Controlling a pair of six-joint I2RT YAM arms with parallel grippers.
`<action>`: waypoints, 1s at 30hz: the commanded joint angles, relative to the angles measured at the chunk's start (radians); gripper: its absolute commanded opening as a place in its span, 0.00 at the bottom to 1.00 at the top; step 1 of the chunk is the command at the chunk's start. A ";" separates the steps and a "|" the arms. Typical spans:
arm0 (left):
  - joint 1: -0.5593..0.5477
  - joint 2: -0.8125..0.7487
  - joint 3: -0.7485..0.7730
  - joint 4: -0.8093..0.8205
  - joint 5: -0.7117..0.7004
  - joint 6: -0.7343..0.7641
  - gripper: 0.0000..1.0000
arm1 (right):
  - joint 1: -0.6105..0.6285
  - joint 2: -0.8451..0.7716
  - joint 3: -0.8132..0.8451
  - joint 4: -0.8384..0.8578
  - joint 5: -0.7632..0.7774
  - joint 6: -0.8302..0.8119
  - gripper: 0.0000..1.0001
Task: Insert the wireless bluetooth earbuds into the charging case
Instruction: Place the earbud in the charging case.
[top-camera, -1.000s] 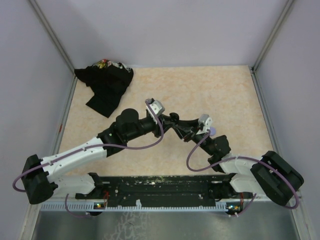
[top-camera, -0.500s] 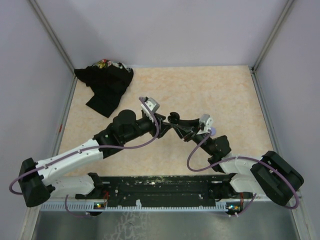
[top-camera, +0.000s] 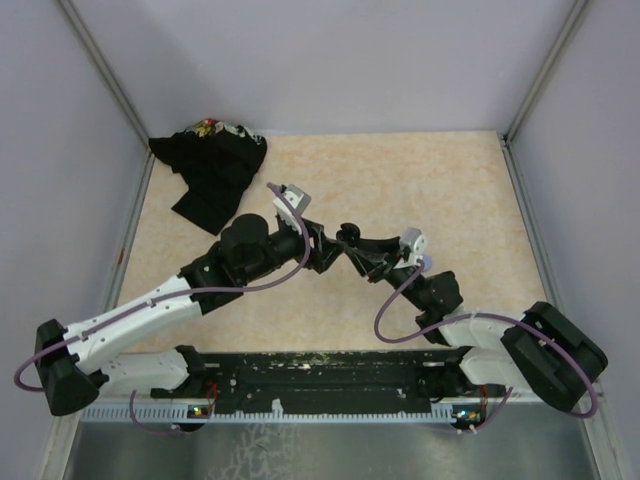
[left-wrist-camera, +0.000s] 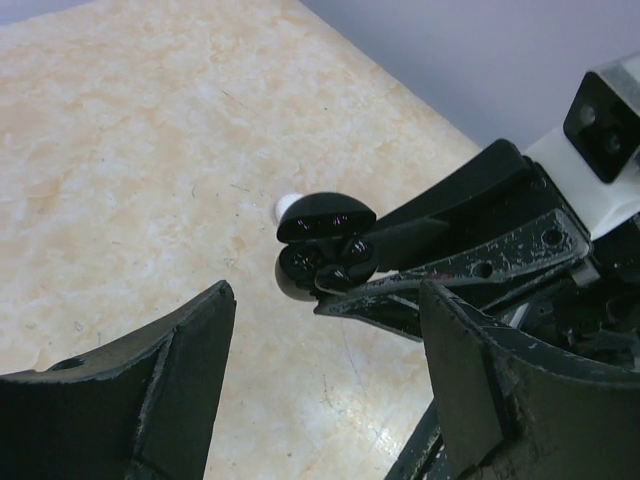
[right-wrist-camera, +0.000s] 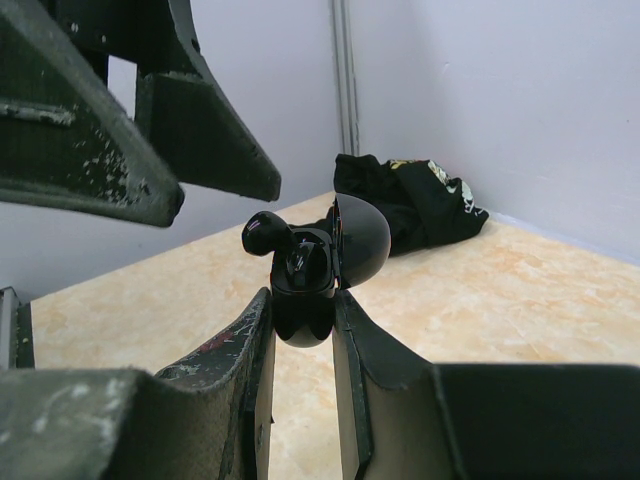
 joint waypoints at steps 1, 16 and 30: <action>-0.005 0.024 0.060 -0.015 -0.057 -0.022 0.79 | 0.003 -0.006 0.001 0.079 0.008 0.009 0.00; -0.004 0.071 0.087 -0.093 -0.129 -0.018 0.76 | 0.003 -0.011 -0.003 0.079 0.012 0.008 0.00; -0.002 0.031 0.075 -0.116 -0.220 0.005 0.75 | 0.003 -0.012 -0.002 0.081 0.004 0.009 0.00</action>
